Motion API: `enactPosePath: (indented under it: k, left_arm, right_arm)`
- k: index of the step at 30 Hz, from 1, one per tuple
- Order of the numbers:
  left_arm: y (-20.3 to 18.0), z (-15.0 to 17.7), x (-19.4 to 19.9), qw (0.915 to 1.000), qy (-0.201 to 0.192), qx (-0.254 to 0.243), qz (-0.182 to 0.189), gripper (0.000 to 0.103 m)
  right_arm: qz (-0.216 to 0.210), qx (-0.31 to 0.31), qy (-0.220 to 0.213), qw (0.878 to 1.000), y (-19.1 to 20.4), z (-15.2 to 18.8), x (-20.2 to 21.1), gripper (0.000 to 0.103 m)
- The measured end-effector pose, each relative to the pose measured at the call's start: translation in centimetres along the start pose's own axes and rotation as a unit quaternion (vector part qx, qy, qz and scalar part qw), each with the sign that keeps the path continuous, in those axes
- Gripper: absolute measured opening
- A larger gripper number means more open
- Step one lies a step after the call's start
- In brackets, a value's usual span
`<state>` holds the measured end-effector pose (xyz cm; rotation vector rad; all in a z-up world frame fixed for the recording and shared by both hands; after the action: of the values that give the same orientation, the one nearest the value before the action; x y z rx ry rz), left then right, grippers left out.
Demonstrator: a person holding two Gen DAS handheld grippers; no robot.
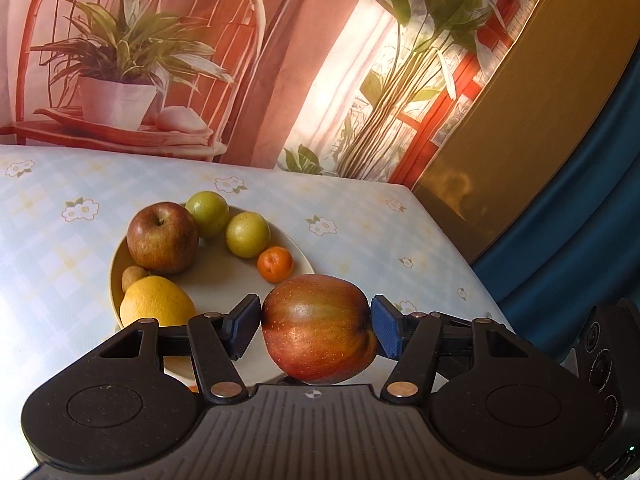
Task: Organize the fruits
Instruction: 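Carry the red apple with both tools and lower it onto the plate, then open both tools to release the red apple and withdraw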
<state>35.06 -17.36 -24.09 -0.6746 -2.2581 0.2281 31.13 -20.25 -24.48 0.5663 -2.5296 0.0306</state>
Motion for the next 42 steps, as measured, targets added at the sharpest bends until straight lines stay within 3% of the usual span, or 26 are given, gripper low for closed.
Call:
enactPosePath:
  k: [8, 20, 30, 35, 42]
  left_arm:
    - [1.8, -2.9, -3.6, 0.9993, 0.022, 0.020, -0.024, 0.063]
    - [4.2, -2.8, -7.7, 0.9966, 0.059, 0.038, -0.043, 0.063]
    - [4.7, -3.1, -7.3, 0.9958, 0.055, 0.064, -0.035, 0.059]
    - [4.8, -3.9, -5.7, 0.9969, 0.031, 0.059, -0.042, 0.059]
    - [4.7, -4.4, -3.4, 0.9972, 0.007, 0.045, -0.059, 0.059]
  right_arm:
    - [-0.016, -0.001, 0.030, 0.999, -1.7, -1.4, -5.9, 0.049]
    - [-0.023, -0.014, 0.070, 0.997, -3.7, 0.7, -11.0, 0.049]
    - [-0.020, -0.024, 0.079, 0.996, -4.0, 1.0, -11.9, 0.049]
    - [-0.013, -0.027, 0.091, 0.995, -4.1, 0.7, -12.3, 0.049]
    - [-0.001, -0.033, 0.084, 0.996, -4.3, 0.2, -11.2, 0.057]
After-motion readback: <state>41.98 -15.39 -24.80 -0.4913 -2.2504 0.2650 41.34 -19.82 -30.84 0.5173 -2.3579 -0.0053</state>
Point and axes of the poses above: each gripper's, at about its wrist camera, not at the fingertips, and x roughly against the way its jaws point, y to its left, z to its underside, the point moved 9 cm from there along -x, roughly the way its jaws point, and after that the axes turned 1 degree about -z, right-handed, at the moved point
